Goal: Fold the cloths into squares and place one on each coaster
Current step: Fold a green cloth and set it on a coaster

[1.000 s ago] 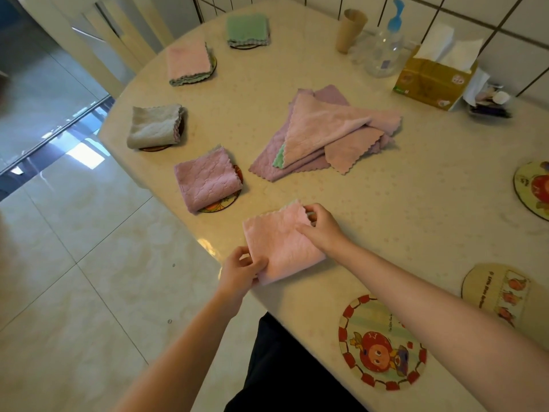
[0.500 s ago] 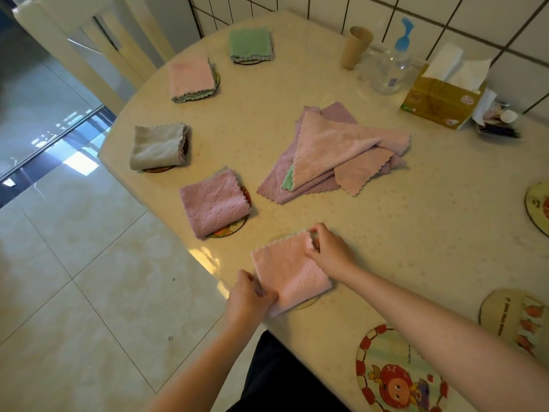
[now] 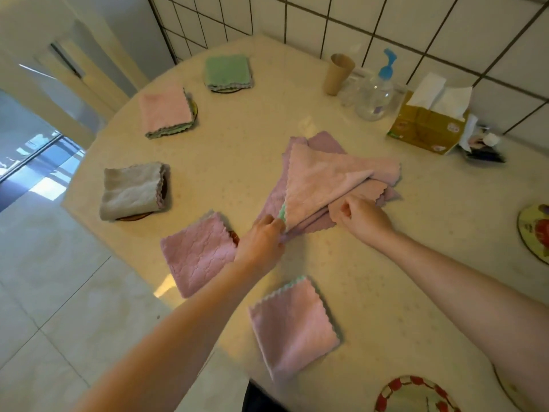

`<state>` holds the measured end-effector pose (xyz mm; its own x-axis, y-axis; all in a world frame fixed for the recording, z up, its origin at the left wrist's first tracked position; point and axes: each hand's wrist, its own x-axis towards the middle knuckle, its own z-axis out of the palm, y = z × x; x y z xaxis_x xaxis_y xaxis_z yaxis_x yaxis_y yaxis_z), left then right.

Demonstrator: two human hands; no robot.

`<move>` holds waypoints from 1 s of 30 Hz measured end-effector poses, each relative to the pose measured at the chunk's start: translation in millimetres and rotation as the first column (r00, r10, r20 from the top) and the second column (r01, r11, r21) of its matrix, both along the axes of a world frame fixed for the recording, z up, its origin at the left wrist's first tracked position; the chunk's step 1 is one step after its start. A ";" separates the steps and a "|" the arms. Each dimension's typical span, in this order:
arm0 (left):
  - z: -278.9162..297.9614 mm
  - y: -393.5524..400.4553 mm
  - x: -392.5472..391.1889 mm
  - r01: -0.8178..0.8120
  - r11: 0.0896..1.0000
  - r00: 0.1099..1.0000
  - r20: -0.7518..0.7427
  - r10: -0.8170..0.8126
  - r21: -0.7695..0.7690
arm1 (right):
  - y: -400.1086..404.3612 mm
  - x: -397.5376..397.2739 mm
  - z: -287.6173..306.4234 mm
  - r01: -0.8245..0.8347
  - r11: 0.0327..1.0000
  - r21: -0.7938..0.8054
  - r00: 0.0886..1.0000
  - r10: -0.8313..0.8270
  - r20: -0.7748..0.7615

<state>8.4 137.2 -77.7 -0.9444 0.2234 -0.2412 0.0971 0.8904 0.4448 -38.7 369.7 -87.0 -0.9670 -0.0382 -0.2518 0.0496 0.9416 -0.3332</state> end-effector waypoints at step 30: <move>17.6 74.3 -95.1 0.081 0.988 0.995 -0.072 -0.072 0.134 | 12.1 -49.0 86.0 -0.083 0.883 -0.461 0.943 -0.081 -0.324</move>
